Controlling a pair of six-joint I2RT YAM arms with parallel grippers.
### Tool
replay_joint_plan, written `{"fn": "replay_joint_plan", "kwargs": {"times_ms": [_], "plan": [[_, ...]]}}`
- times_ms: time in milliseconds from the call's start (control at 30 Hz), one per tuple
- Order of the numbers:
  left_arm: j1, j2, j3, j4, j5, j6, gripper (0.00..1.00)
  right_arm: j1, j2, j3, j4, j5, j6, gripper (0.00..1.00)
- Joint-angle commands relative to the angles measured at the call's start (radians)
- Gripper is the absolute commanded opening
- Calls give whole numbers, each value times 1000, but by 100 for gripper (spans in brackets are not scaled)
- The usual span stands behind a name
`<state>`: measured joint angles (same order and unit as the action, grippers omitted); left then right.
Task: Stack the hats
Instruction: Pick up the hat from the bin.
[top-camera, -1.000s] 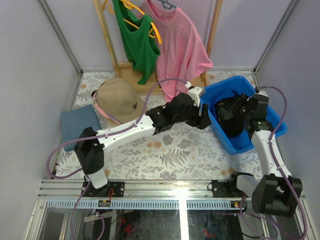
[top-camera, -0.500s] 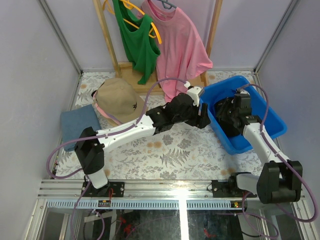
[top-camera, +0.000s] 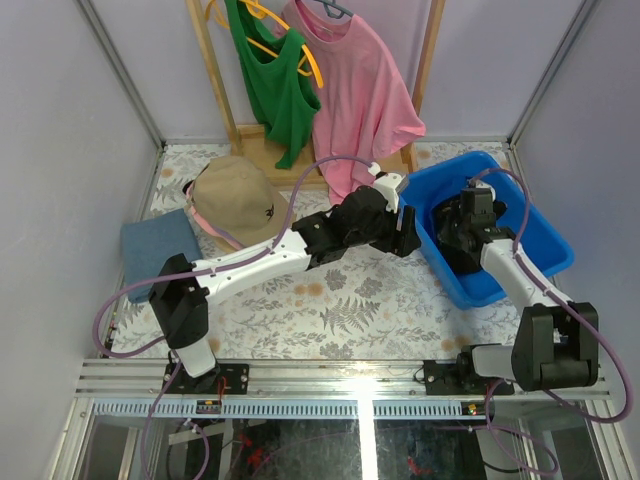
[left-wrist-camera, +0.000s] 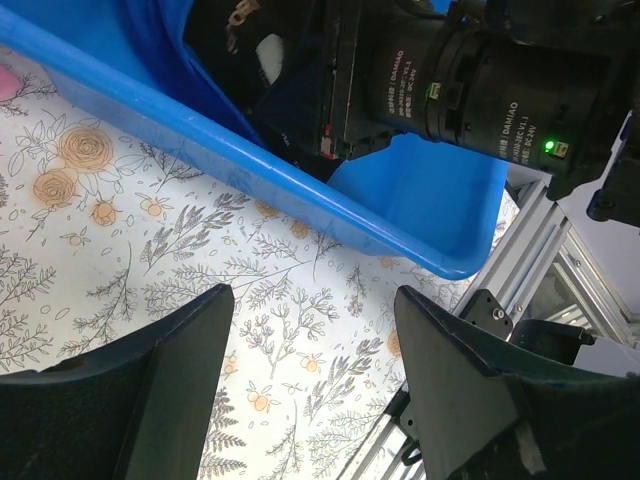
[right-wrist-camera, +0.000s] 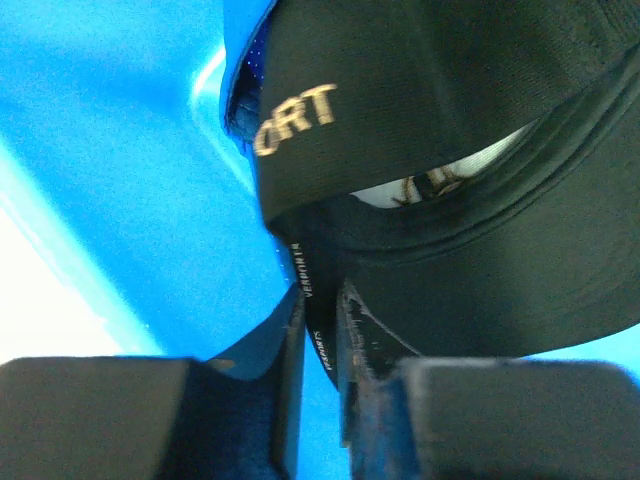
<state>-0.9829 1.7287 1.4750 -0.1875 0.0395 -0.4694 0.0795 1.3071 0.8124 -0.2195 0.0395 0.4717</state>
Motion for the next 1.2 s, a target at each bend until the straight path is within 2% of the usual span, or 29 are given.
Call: {"fn": "replay_joint_plan", "kwargs": {"times_ms": [0,67,233,533,667,867,1033,1167], "plan": [[-8,-16,7,23,-29,9,65,8,-65,19,10,71,-9,6],[-8,-24,9,17,-34,9,65,8,-116,34,-15,95,-9,0],[-7,-52,20,0,-54,15,65,8,-235,88,-75,103,-1,0],[-6,-97,33,-36,-73,25,66,8,-354,153,-145,96,16,0],[4,-135,19,-40,-106,27,66,8,-415,238,-194,63,13,0],[54,-250,-29,-44,-154,-14,70,7,-507,334,-186,-116,59,0],[210,-427,-188,78,-20,-167,72,8,-552,370,-76,-342,179,0],[315,-545,-289,198,120,-247,74,8,-566,334,129,-542,362,0]]}}
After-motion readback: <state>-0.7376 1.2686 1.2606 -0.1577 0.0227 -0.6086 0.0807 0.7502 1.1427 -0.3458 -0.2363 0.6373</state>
